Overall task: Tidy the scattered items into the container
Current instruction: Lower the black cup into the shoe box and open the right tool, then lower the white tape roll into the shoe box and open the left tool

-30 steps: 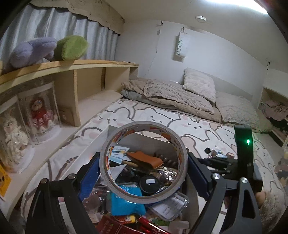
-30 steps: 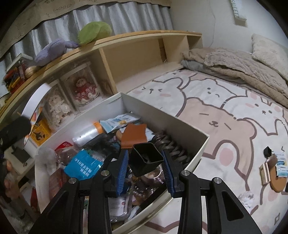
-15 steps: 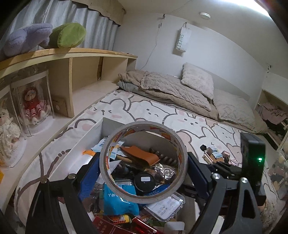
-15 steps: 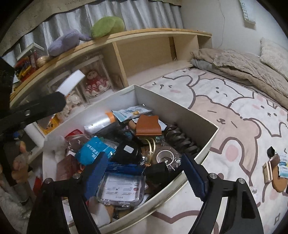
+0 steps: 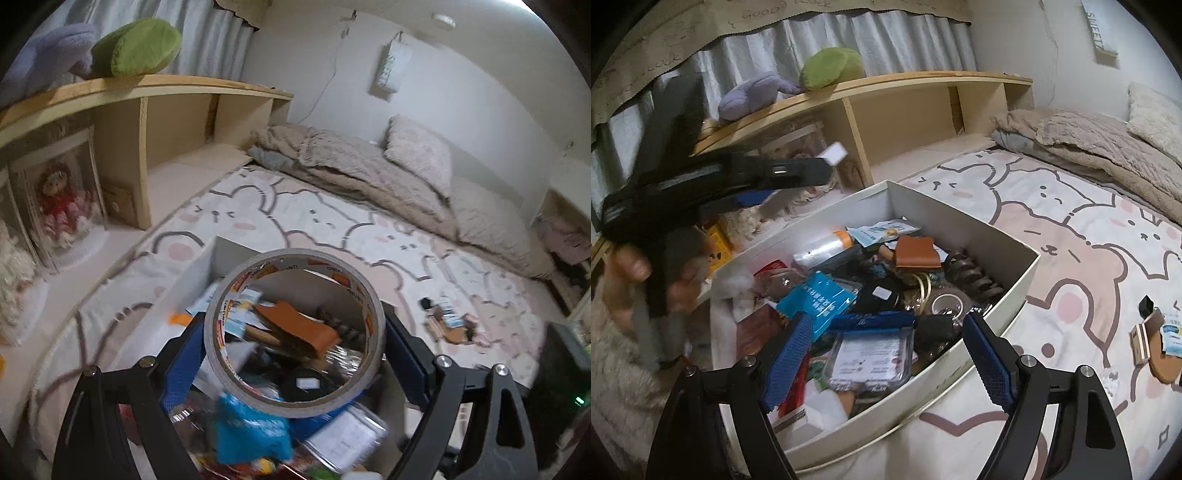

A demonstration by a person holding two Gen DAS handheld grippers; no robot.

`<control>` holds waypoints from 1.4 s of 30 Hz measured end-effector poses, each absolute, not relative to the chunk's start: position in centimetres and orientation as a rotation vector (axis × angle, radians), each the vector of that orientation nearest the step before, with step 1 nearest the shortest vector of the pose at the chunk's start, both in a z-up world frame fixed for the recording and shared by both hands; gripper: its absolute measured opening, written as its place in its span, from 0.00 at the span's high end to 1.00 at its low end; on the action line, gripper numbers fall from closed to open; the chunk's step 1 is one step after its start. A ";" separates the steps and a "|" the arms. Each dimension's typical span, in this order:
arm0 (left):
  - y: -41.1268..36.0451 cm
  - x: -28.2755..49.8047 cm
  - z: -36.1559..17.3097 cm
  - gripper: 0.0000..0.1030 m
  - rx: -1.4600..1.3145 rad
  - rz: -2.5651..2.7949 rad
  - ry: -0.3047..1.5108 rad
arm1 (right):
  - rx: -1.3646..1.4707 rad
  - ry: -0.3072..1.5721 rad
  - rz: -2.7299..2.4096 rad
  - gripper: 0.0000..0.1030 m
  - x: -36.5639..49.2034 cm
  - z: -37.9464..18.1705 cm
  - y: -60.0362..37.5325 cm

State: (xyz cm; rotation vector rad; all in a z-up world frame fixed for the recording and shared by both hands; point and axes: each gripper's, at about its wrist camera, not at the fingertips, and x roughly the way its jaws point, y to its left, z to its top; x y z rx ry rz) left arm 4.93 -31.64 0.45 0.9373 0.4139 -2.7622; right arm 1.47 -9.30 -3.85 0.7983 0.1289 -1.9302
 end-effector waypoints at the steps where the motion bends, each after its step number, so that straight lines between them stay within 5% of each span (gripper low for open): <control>1: -31.9 4.5 0.3 0.12 0.952 -2.751 0.410 | 0.799 0.127 -1.928 0.19 1.6 -3.9 -9.2; 24: -35.8 -4.3 -5.6 0.12 1.313 -2.459 0.512 | 0.838 0.101 -1.922 0.19 2.6 -5.4 -6.6; 42: -36.5 -7.7 -7.5 0.12 1.371 -2.373 0.367 | 0.769 0.077 -1.865 0.19 4.8 -3.5 -6.5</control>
